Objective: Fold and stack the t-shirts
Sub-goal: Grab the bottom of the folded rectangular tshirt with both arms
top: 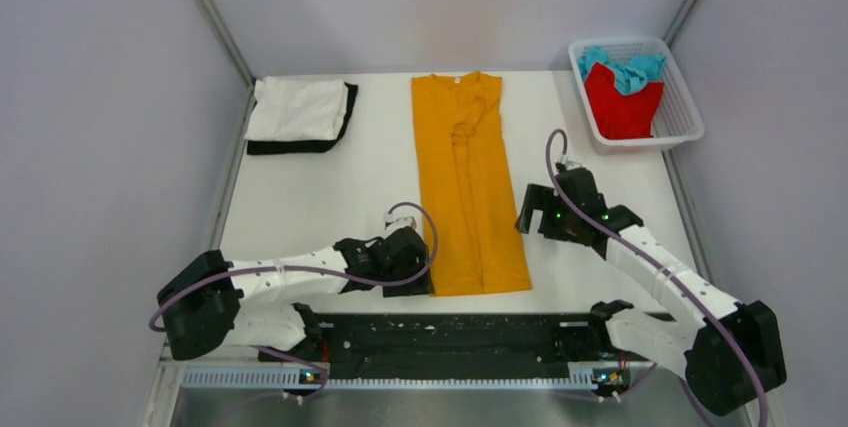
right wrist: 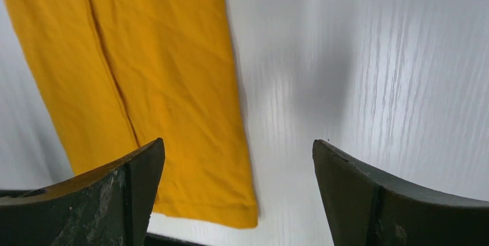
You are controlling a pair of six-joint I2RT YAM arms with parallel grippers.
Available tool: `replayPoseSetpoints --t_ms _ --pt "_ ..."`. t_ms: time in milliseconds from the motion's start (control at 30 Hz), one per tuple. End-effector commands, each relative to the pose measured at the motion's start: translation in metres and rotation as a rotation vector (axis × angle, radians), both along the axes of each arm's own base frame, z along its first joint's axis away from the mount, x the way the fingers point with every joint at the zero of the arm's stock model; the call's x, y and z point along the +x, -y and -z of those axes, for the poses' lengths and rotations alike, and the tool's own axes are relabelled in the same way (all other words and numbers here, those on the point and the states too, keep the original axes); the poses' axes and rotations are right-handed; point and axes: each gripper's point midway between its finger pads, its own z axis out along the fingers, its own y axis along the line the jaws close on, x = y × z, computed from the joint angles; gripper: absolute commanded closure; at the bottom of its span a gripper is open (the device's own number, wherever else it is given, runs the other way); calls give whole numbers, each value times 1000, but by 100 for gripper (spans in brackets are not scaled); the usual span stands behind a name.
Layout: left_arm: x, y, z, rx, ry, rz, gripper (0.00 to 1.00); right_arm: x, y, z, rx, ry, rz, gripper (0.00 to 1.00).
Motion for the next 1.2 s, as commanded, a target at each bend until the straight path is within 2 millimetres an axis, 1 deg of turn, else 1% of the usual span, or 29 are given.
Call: replayPoseSetpoints --t_ms 0,67,167,233,267,333,367,433,467,533,567,600,700,867,900,1067,1167 --pt "3 22 -3 -81 2 15 39 -34 -8 -3 112 -20 -11 3" --pt "3 28 -1 -92 -2 16 42 -46 -4 -1 114 -23 -8 4" --pt "7 36 1 -111 1 8 46 -64 3 12 100 -65 1 4" --pt "1 45 2 -138 -30 30 48 -74 4 21 107 -90 8 5" --pt "0 48 4 -144 -35 35 51 -77 3 24 118 -99 9 5" --pt "-3 52 11 -132 -55 44 62 -82 -1 24 139 -110 8 7" --pt "-5 52 18 -112 -71 43 73 -83 -1 24 139 -114 14 7" --pt "-6 50 23 -86 -88 35 98 -86 2 24 124 -122 43 8" --pt "-6 47 26 -67 -93 25 100 -90 3 26 121 -134 52 10" --pt "-5 40 29 -35 -90 1 100 -97 2 30 128 -158 62 13" --pt "-6 37 29 -25 -95 -8 100 -98 5 34 115 -159 82 15" --pt "-2 32 29 -6 -72 -29 100 -99 5 38 110 -165 86 17" --pt "2 26 26 12 -46 -47 100 -105 1 53 98 -208 75 25" --pt "2 22 24 16 -41 -51 100 -114 -17 75 91 -266 17 40" --pt "1 22 24 17 -44 -52 100 -116 -19 78 79 -278 11 44" --pt "-1 21 25 8 -53 -59 100 -121 -20 86 51 -300 -7 58" --pt "-1 23 26 0 -55 -62 100 -128 -30 86 93 -319 -36 70"
